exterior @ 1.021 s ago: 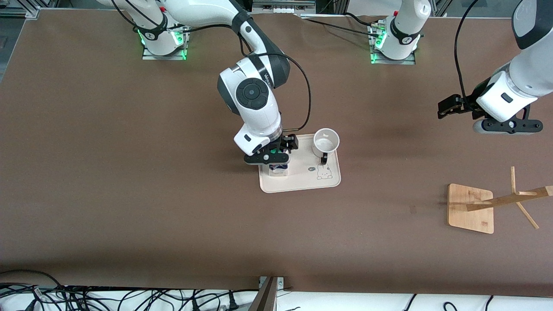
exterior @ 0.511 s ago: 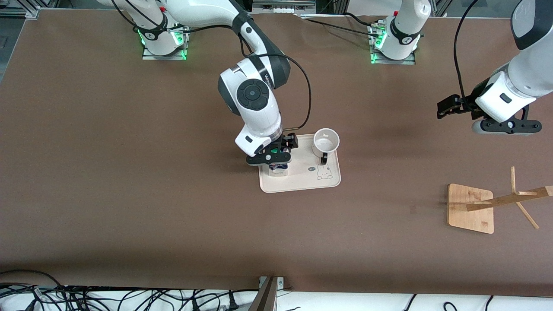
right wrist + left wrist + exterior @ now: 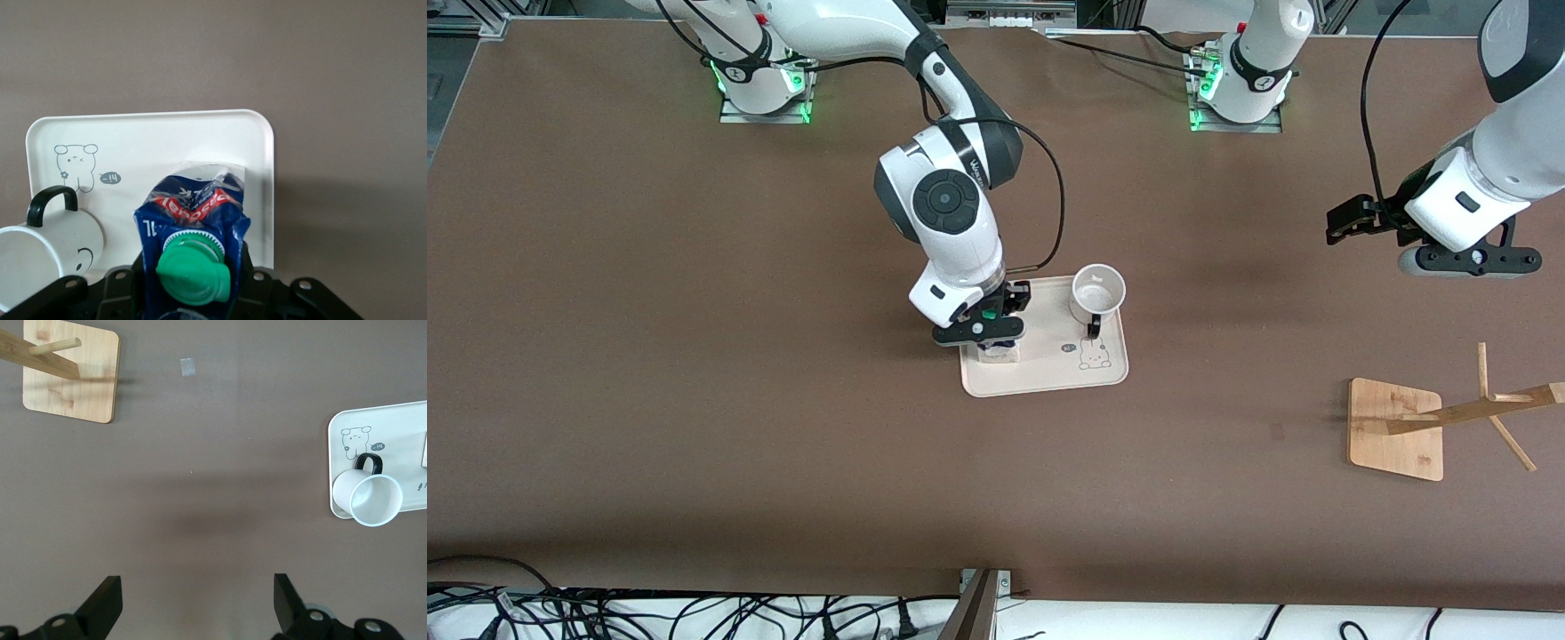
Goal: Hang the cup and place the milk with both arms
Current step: 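Lift the carton with the right gripper while the left gripper reaches the mug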
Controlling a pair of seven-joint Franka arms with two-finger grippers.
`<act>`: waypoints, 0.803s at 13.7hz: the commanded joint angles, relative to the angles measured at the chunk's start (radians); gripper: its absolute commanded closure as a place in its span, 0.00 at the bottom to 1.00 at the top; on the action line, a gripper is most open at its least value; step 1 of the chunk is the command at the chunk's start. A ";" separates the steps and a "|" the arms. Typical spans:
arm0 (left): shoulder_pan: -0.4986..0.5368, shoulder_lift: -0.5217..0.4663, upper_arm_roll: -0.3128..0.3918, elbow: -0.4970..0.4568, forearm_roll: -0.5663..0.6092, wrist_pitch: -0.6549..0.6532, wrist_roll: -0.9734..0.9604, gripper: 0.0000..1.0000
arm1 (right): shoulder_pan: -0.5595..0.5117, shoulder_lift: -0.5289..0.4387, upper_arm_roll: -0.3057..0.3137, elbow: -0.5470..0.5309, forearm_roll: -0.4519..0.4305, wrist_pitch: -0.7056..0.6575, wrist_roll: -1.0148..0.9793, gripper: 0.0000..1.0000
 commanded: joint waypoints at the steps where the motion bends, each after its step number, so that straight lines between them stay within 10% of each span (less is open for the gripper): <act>1: -0.007 0.020 0.002 0.018 -0.018 -0.002 -0.002 0.00 | -0.003 0.013 -0.025 0.033 0.056 -0.019 -0.023 0.51; 11: -0.171 0.184 -0.105 -0.003 -0.142 0.199 -0.277 0.00 | 0.041 -0.114 -0.131 0.036 0.058 -0.216 -0.027 0.50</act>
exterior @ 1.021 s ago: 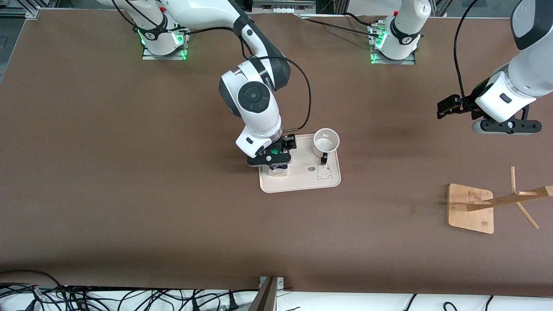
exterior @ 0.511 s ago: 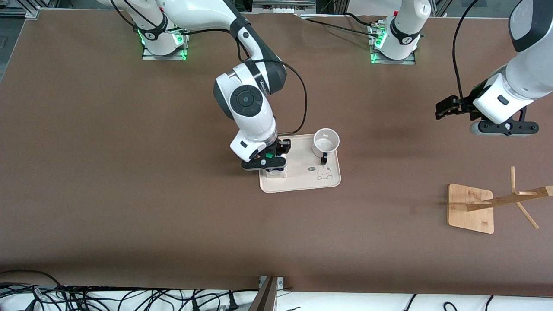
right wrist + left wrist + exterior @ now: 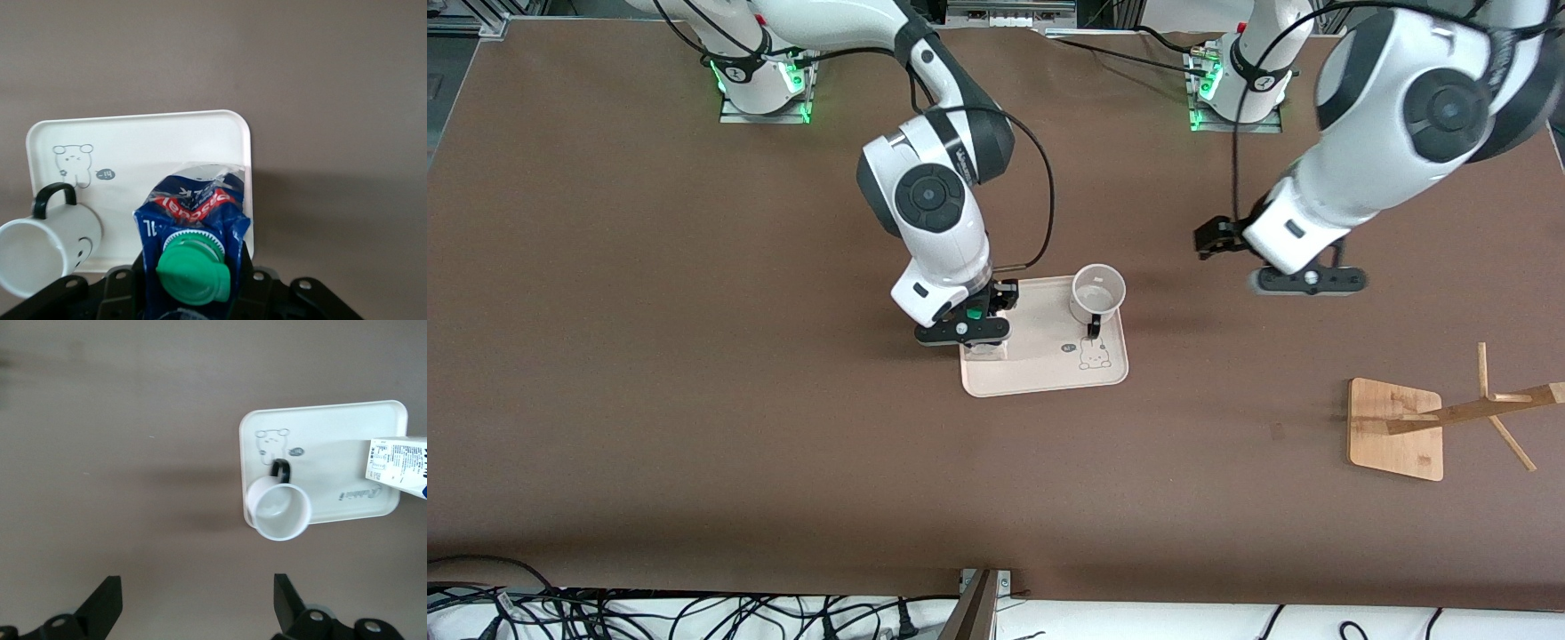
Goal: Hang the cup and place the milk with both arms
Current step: 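Lift the carton with the right gripper while the left gripper reaches the mug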
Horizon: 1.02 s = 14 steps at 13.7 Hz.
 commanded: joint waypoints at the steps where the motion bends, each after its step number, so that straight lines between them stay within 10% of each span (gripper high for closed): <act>1: -0.043 0.081 0.006 -0.023 -0.040 0.094 -0.010 0.00 | 0.005 -0.108 -0.048 -0.011 0.026 -0.112 -0.024 0.50; 14: -0.272 0.357 0.006 -0.026 -0.093 0.377 -0.191 0.00 | -0.310 -0.398 -0.047 -0.157 -0.104 -0.371 -0.438 0.50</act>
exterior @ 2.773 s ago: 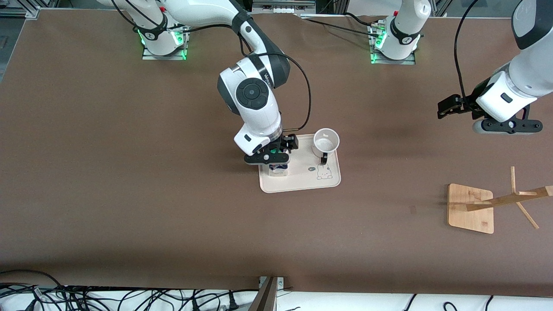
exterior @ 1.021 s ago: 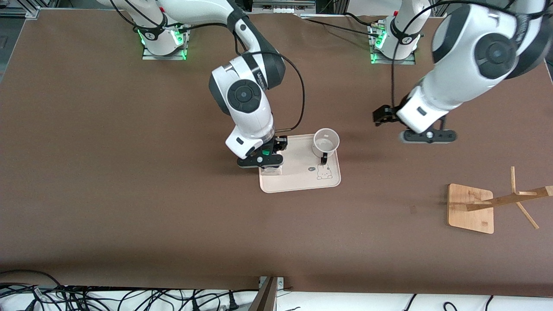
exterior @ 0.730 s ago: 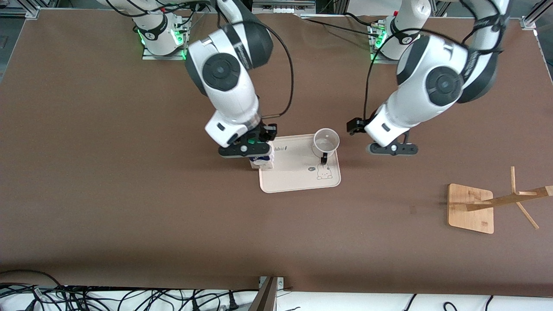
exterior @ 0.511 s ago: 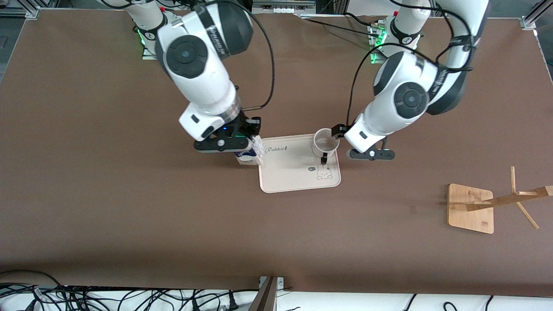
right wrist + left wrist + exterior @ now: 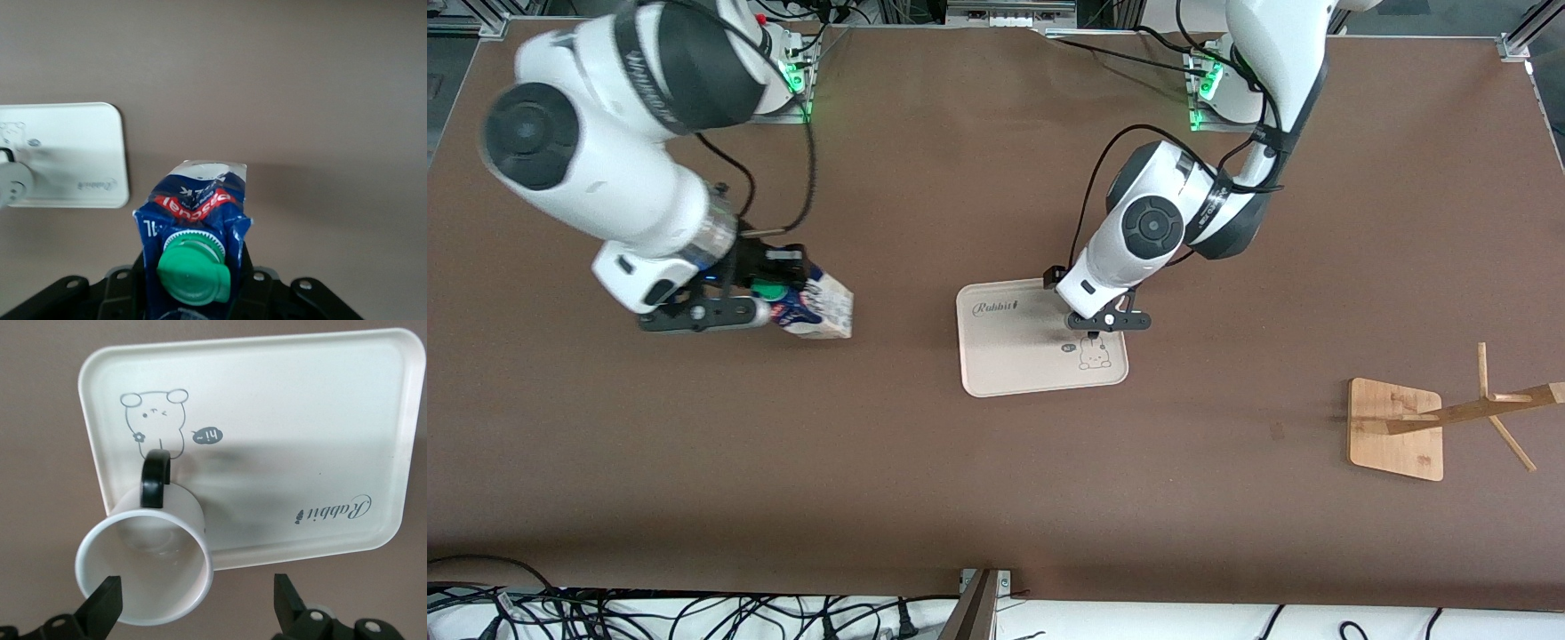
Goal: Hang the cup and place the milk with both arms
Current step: 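Carry the carton aside with the right gripper while the left gripper lifts the mug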
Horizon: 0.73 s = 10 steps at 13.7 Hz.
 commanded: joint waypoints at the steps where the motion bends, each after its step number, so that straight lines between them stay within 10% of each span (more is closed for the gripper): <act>1: -0.037 0.025 0.011 0.010 -0.032 0.012 -0.022 0.07 | -0.070 -0.052 0.024 -0.035 -0.029 -0.052 -0.116 0.50; 5: -0.054 0.055 0.011 0.010 -0.027 0.018 -0.025 0.73 | -0.165 -0.077 0.026 -0.106 -0.075 -0.073 -0.226 0.50; 10: -0.054 0.079 0.012 0.013 -0.020 0.018 -0.017 1.00 | -0.202 -0.176 0.033 -0.304 -0.115 0.005 -0.237 0.50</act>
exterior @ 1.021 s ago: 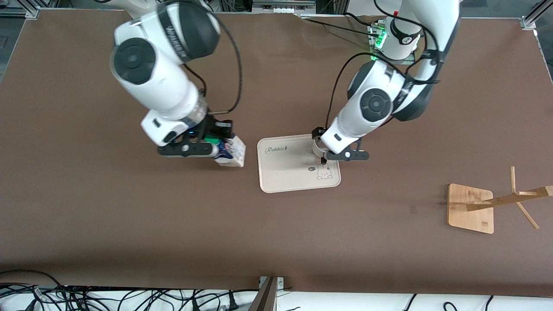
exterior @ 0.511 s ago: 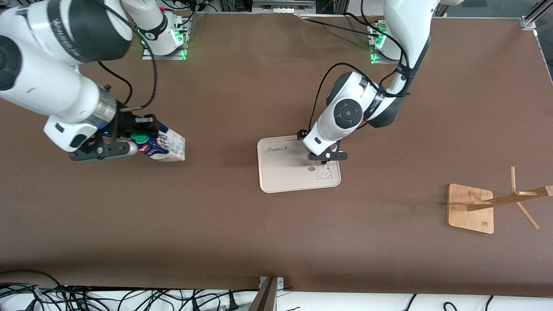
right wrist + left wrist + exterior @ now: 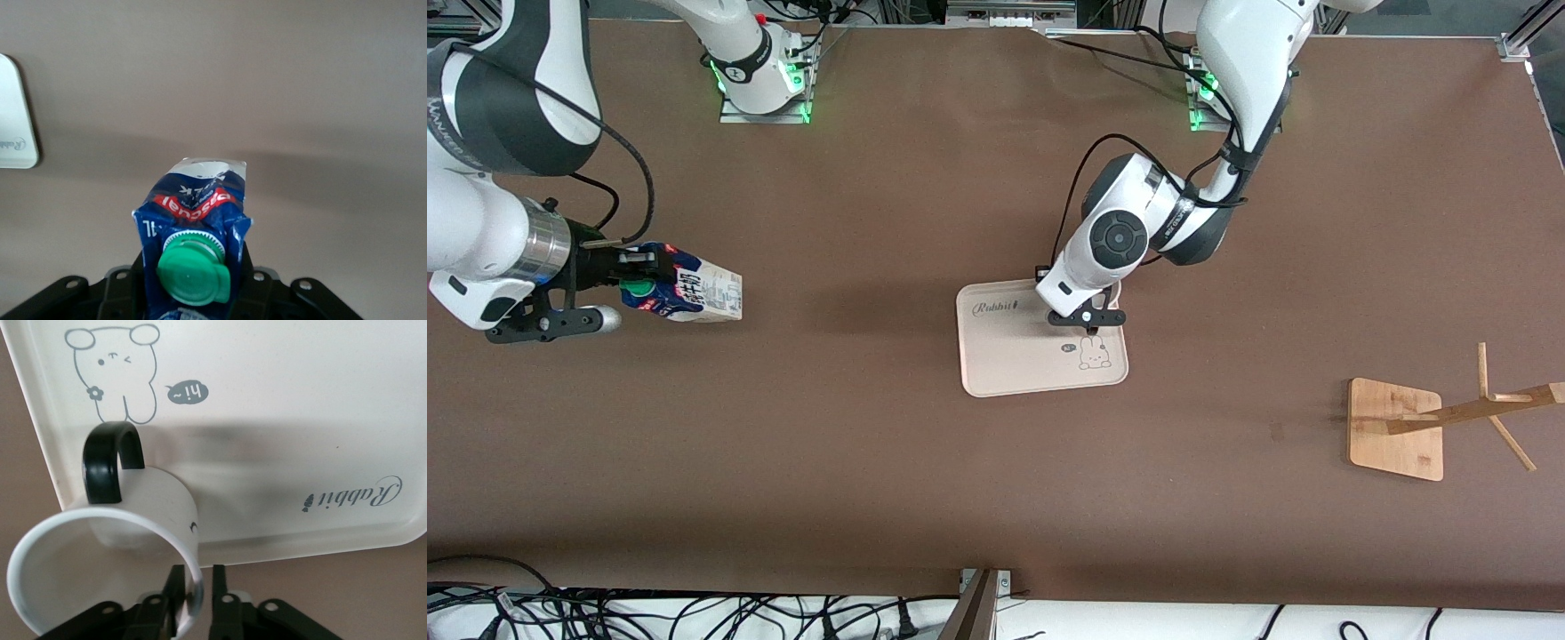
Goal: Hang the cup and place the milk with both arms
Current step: 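Carry the carton aside with the right gripper while the left gripper lifts the mug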
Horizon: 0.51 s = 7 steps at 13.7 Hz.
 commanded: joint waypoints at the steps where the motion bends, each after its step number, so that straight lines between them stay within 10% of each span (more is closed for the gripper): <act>1: -0.010 0.007 0.013 0.016 -0.008 0.001 0.007 1.00 | -0.007 -0.090 0.036 -0.109 -0.063 0.028 -0.014 0.50; 7: 0.056 -0.128 0.078 0.075 -0.007 -0.179 0.012 1.00 | -0.019 -0.091 0.040 -0.213 -0.115 0.132 -0.141 0.50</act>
